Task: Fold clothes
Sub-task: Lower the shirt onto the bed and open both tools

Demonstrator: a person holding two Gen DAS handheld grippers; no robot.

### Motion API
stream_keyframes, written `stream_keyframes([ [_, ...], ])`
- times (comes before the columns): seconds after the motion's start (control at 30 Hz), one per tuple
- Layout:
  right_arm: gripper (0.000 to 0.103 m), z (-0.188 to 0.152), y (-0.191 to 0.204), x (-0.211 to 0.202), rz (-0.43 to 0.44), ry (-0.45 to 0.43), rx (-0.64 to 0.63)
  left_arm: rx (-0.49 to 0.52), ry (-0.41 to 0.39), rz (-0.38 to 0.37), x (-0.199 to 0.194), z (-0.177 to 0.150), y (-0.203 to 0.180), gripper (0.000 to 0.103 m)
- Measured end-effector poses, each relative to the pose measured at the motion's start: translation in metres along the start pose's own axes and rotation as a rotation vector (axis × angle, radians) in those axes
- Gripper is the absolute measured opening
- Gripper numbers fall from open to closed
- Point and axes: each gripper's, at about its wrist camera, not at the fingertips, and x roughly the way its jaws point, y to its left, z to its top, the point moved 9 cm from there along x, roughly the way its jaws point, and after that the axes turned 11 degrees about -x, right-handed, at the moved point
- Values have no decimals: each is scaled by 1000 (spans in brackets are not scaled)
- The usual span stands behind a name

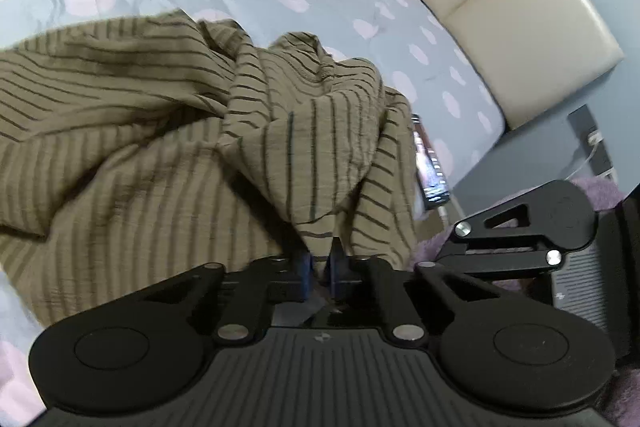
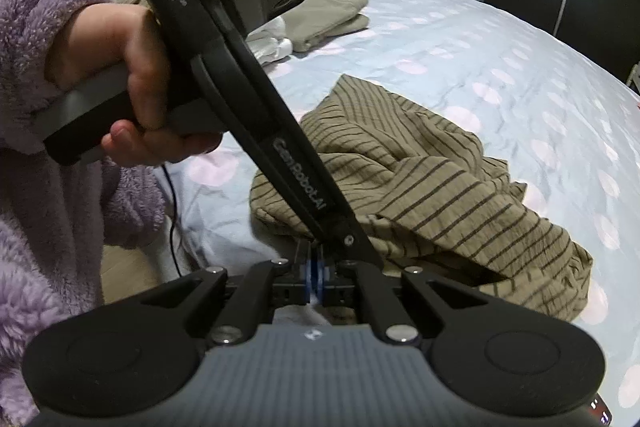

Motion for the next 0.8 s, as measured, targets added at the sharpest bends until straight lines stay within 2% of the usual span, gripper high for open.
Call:
stream_keyframes([
  [0.07, 9, 4, 1, -4, 12, -13, -13, -1, -29, 52, -8, 2, 9, 1],
  [0.27, 22, 14, -26, -16, -21, -7, -49, -26, -96, 217, -54, 7, 46, 0],
  [0.4, 26, 19, -57, -18, -90, 37, -65, -50, -145, 349, -95, 9, 78, 0],
  [0.47, 29, 20, -76, -17, -133, 64, -97, -88, -169, 379, -114, 8, 93, 0],
  [0.57, 33, 17, -100, -13, -160, 101, -108, -144, -194, 339, -129, 3, 102, 0],
  [0.7, 35, 18, -117, -2, -162, 133, -86, -114, -195, 259, -114, -3, 82, 3],
  [0.8, 35, 18, -115, 7, -149, 150, -82, -92, -196, 204, -98, -8, 67, 27],
])
